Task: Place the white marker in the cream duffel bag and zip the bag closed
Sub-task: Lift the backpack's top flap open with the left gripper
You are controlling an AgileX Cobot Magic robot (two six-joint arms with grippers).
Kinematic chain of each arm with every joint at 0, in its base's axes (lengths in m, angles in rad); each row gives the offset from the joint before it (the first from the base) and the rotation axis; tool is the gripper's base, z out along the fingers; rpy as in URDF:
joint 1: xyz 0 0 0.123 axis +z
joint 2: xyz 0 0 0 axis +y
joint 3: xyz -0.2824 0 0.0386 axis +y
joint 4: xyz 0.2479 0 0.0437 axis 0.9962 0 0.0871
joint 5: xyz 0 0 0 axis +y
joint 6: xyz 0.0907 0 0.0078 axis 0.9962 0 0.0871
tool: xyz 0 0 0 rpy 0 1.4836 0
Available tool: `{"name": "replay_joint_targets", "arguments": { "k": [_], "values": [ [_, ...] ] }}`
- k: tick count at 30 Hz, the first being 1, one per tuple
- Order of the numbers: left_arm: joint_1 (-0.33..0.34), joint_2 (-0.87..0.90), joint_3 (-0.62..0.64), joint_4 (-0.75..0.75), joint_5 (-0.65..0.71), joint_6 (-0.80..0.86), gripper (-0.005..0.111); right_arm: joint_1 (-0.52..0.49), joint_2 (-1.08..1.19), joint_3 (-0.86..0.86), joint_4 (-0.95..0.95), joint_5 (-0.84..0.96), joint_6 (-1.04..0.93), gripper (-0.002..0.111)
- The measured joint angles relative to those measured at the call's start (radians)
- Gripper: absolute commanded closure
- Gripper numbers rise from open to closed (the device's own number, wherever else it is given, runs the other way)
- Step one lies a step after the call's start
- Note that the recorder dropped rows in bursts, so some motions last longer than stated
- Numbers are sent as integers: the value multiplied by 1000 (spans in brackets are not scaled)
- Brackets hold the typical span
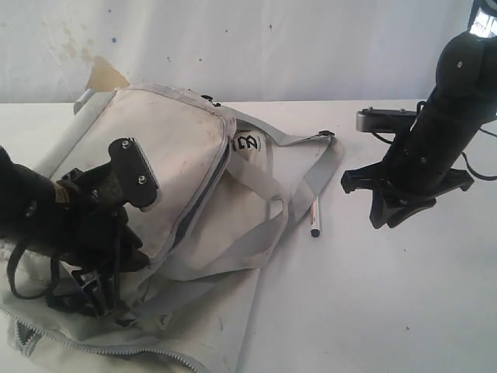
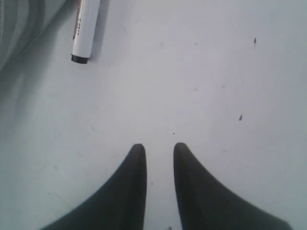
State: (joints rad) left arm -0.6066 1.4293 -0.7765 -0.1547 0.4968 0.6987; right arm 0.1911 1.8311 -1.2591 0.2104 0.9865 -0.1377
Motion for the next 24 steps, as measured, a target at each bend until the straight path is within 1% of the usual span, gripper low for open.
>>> {"name": "replay_joint_targets", "arguments": {
  "k": [6, 10, 13, 16, 21, 24],
  "values": [
    [0, -4, -10, 31, -54, -196, 107, 0, 0, 0, 0, 8, 0, 89],
    [19, -22, -38, 31, -77, -282, 107, 0, 0, 0, 0, 3, -2, 89],
    [59, -38, -45, 4, -103, -331, 107, 0, 0, 0, 0, -6, -2, 89],
    [122, -48, -46, -56, -126, -351, 107, 0, 0, 0, 0, -28, -2, 89],
    [230, -78, -48, -228, -169, -358, 107, 0, 0, 0, 0, -95, -2, 89],
    [276, -91, -48, -326, -190, -337, 107, 0, 0, 0, 0, -135, -2, 89]
  ]
}}
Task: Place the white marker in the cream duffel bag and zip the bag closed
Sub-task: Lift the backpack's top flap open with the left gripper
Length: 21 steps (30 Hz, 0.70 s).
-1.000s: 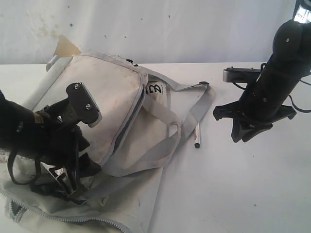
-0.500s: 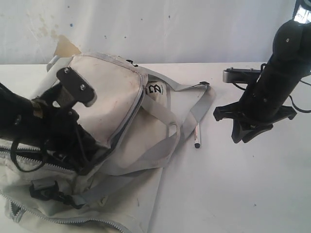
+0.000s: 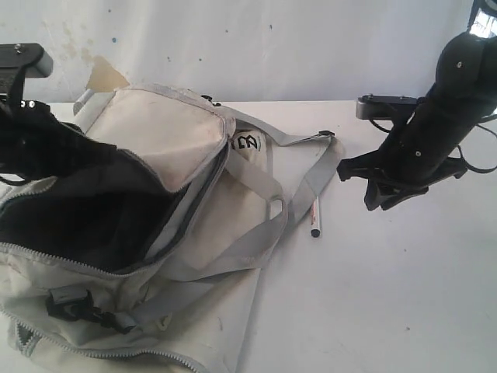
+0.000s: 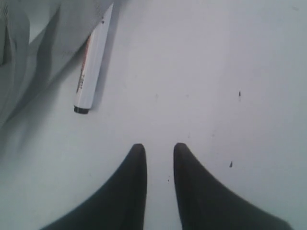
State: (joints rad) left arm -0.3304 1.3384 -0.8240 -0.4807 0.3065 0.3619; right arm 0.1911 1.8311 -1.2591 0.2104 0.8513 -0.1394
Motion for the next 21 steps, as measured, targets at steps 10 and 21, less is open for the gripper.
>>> {"name": "replay_joint_targets", "arguments": {
  "k": [10, 21],
  "values": [
    [46, -4, -84, -165, -9, 153, 107, 0, 77, 0, 0, -64, -80, 82],
    [50, -4, -121, -170, -6, 170, 107, 4, 128, 0, 189, -99, -125, 60]
  ]
}}
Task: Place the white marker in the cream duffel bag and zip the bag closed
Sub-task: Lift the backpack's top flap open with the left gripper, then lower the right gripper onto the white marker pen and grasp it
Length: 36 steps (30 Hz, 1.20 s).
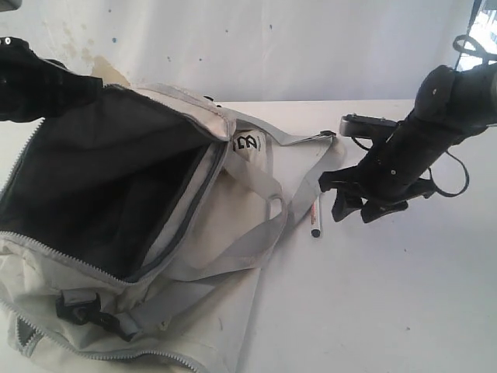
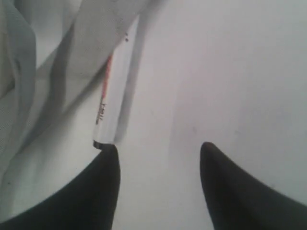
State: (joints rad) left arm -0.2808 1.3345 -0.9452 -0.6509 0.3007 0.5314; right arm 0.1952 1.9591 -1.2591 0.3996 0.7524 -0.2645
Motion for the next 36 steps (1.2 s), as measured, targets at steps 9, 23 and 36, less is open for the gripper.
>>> {"name": "replay_joint_targets", "arguments": {
  "k": [9, 23, 36],
  "values": [
    [0, 0, 0, -2, 19, 33, 107, 44, 4, 0, 43, -39, -107, 60],
    [3, 0, 0, -2, 19, -60, 107, 124, 22, 0, -149, -187, -43, 64],
    [87, 0, 0, -19, 35, -132, 107, 159, 65, 0, -149, -292, -60, 64]
  ]
}}
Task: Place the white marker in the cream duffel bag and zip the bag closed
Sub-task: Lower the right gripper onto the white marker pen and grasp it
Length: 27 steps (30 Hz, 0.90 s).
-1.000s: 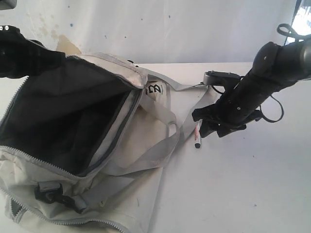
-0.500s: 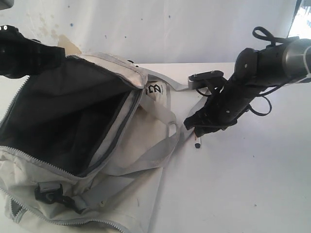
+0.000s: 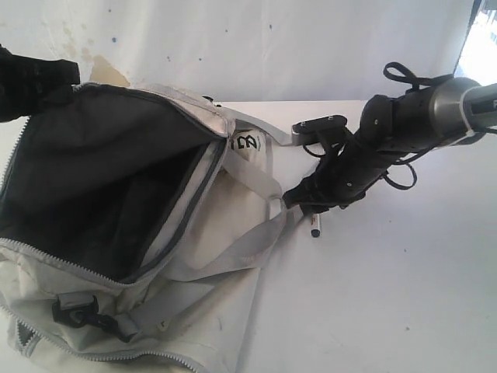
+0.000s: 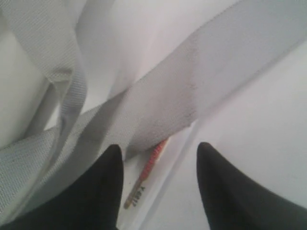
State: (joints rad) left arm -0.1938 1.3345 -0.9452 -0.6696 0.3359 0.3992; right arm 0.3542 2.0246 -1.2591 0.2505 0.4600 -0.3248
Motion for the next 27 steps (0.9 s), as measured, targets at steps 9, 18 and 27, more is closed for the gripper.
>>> {"name": "replay_joint_targets", "arguments": {
  "k": [9, 18, 27],
  "values": [
    [2, 0, 0, -2, 2, 0, 107, 34, 11, 0, 4, 2, -12, 64],
    [2, 0, 0, -2, 2, 0, 107, 34, 11, 0, -68, 12, -10, 66],
    [2, 0, 0, -2, 2, 0, 107, 34, 11, 0, -72, 92, -10, 85]
  ]
}}
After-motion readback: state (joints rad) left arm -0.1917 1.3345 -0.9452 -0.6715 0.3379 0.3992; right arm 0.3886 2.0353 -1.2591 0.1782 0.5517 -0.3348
